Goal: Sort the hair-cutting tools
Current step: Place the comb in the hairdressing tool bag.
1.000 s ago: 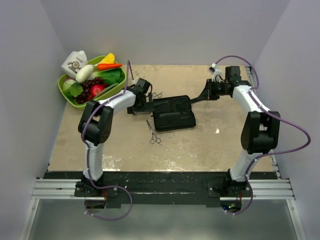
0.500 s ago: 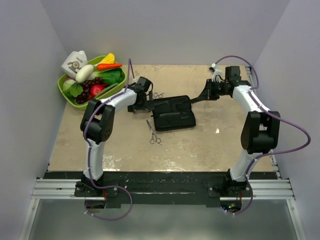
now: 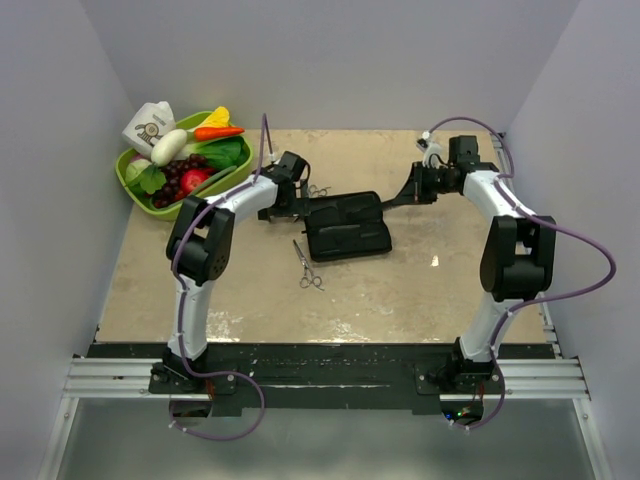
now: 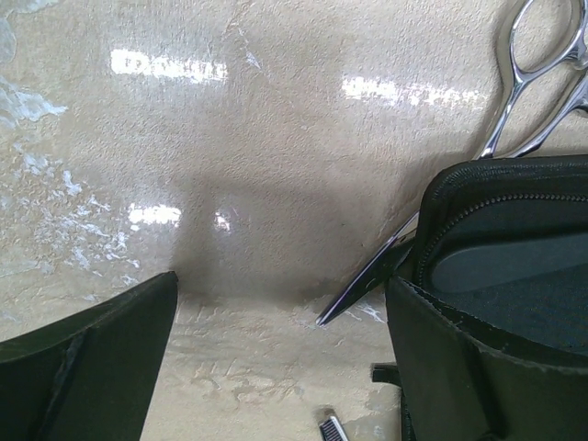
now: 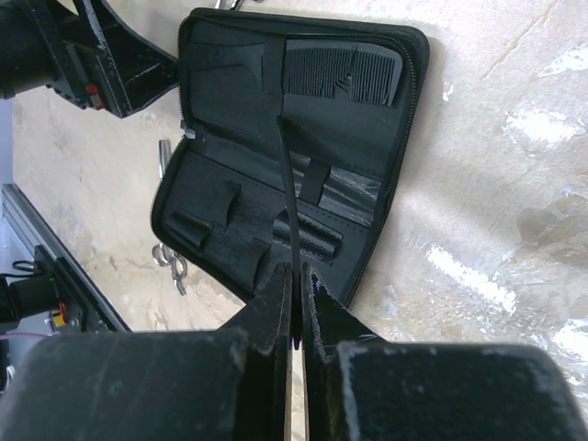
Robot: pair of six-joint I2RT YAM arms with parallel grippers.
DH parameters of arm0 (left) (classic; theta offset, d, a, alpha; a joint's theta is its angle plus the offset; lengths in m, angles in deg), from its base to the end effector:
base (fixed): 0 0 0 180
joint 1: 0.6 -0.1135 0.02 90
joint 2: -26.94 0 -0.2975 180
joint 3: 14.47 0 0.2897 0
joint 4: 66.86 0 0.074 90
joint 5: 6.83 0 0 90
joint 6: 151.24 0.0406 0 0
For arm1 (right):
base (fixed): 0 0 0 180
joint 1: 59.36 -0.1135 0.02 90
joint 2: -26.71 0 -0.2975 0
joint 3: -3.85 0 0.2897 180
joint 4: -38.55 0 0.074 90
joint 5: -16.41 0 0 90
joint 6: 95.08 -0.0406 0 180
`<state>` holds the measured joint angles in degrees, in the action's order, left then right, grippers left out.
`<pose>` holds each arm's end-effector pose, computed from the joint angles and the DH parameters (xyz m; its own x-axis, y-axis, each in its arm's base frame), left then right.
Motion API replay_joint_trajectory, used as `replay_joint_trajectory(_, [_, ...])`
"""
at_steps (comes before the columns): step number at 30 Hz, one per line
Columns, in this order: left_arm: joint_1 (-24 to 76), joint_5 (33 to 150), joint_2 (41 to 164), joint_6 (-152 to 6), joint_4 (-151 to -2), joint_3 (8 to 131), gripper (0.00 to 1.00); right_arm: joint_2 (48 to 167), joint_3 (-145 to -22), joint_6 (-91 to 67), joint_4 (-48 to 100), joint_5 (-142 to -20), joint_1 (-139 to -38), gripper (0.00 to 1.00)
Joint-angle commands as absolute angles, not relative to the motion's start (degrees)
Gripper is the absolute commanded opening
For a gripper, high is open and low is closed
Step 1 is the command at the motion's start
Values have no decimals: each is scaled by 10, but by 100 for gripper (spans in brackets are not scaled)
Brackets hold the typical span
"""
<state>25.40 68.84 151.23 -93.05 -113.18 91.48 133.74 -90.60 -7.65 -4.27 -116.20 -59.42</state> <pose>0.4638 -0.2150 0.1657 -0.8640 -0.1468 -0.4816 -0.1481 0.9883 -0.0355 0.4488 0.0280 0.2493 -0.8396 0.0321 -0.5423 -0.3479 0.7349 0.5822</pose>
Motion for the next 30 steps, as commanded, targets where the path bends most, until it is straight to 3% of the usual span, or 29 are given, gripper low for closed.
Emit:
replay_joint_trajectory(1, [262, 718, 1552, -937, -1121, 903, 98, 1352, -934, -75, -57, -1150, -595, 0])
replay_joint_trajectory(16, [266, 721, 1545, -935, -1120, 898, 98, 1368, -968, -87, -51, -1142, -577, 0])
replay_joint_trajectory(30, [267, 725, 1547, -936, -1119, 906, 98, 1375, -908, -78, -42, -1133, -576, 0])
